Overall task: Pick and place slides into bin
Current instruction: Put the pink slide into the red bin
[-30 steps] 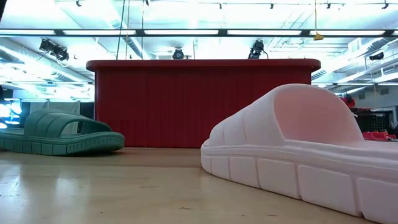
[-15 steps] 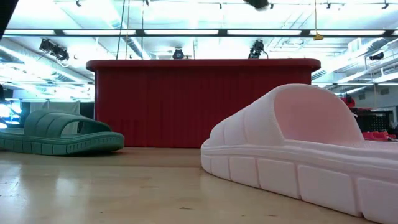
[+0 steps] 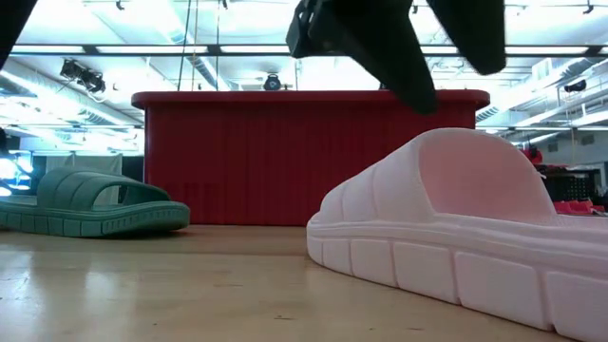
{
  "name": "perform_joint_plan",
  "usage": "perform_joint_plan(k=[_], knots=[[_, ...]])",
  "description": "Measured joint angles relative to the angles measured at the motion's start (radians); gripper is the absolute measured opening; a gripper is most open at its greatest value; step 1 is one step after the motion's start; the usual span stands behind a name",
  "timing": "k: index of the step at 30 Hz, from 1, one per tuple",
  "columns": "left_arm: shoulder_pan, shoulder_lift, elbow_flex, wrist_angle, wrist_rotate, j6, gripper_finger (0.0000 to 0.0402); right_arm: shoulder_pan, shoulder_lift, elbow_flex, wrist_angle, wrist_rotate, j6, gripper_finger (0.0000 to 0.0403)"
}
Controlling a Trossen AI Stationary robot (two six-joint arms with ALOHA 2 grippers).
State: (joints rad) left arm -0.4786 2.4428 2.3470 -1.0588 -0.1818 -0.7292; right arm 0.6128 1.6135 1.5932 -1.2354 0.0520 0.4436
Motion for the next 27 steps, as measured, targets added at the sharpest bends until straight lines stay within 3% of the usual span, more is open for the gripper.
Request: perform_joint_plan(k=[8,14,22,27], knots=[[-0.006,0.026,0.001,-0.017,-0.088,0.01,0.0178,0.0,0.0,0.0,0.016,0.0,0.008,0.0128],[0.0,0.069,0.003,0.005,-0.1,0.015,0.0178,-0.001,0.0,0.0,0.028,-0.001,0.01,0.0128],[0.007,0.069,0.007,-0.229,-0.226,-0.108,0.0172,-0.001,-0.001,0.0,0.037,-0.001,0.009,0.0128],[0.011,0.063,0.002,-0.284,-0.221,-0.116,0.016,-0.001,-0.001,0.0,0.037,-0.001,0.008,0.0128]])
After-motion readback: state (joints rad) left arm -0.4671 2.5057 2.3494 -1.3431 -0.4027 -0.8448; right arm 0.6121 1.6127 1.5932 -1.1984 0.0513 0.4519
